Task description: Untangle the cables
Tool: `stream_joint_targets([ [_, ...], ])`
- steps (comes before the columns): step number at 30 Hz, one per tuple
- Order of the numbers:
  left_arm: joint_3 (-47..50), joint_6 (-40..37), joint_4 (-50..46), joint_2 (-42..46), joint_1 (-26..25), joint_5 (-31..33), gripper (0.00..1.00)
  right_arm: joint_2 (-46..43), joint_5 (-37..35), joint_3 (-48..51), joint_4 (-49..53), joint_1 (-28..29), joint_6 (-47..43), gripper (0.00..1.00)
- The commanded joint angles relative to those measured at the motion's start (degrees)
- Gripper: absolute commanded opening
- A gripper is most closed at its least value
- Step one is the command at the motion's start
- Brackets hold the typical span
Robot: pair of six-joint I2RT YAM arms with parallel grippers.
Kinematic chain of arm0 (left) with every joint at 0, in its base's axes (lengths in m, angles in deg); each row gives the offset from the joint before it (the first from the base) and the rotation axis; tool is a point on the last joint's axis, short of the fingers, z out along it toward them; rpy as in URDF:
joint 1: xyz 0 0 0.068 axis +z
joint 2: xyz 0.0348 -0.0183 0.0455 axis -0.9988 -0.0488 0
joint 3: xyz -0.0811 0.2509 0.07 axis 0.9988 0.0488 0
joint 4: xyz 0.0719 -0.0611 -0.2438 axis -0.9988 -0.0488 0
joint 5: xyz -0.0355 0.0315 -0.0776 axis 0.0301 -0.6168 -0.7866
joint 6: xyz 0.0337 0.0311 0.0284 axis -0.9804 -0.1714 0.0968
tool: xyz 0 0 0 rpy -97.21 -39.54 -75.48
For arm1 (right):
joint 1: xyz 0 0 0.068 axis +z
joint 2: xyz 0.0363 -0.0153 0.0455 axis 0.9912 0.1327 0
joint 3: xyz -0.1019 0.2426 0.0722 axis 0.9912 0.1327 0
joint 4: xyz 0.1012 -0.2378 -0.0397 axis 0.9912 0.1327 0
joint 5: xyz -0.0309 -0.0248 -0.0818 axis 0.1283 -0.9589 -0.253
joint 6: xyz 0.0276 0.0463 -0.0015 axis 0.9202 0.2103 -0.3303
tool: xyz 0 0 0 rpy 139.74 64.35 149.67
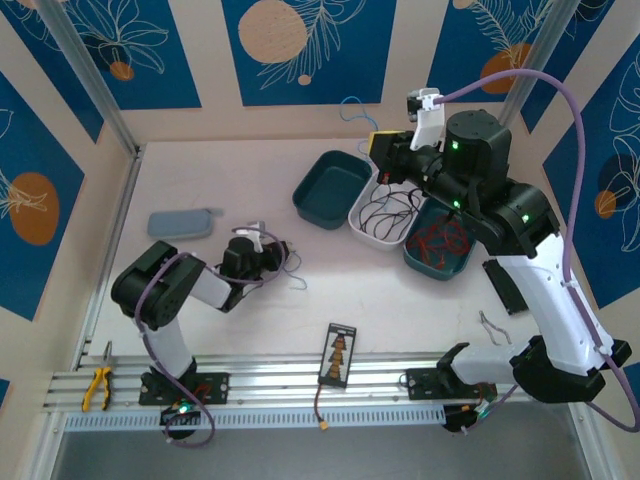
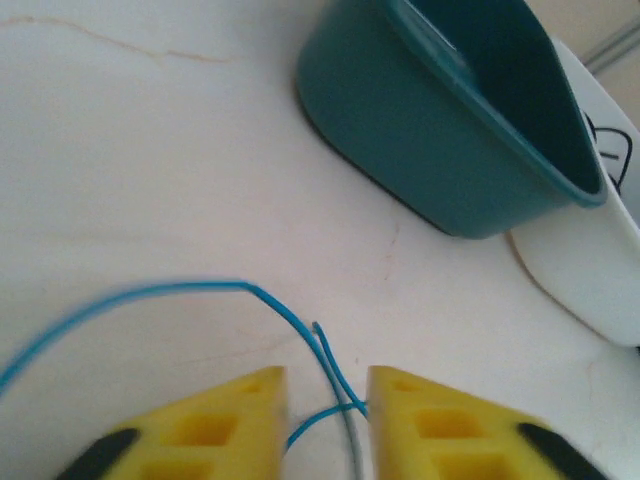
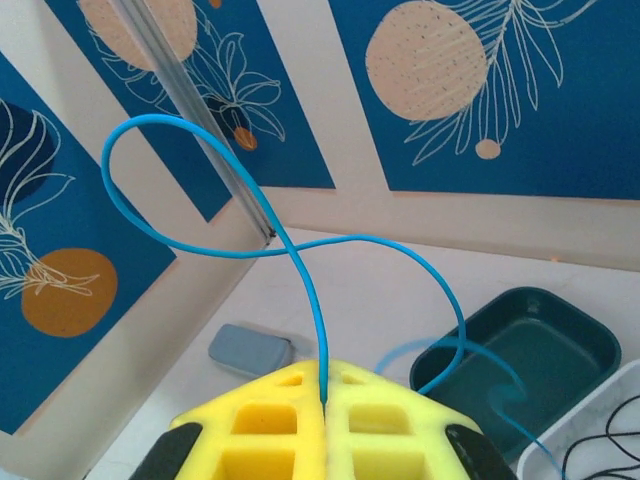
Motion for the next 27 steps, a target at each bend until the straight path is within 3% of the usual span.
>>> stream_joint_targets([
  [1,0.0,-0.9,0.8,4.4,0.6,-2.8,0.53,0.1,0.4,1.2,1.3,-0.5,0.5,0.00],
  [11,-2.1,-9.7,-17.7,21.5,0.6,-2.0,1.00,1.4,7.6,3.2,-0.2,-2.9,2.5,0.00],
  [20,-1.3,-15.6,-36.6,37.7,0.6,3.5,1.00,7.1,9.4,3.4,-1.8,-4.8,1.7,0.00],
  [27,1.3,-16.2,-44.4,47.4,0.6,5.9,1.00,14.2,8.3,1.3,-3.9,-6.7,0.1,0.00],
])
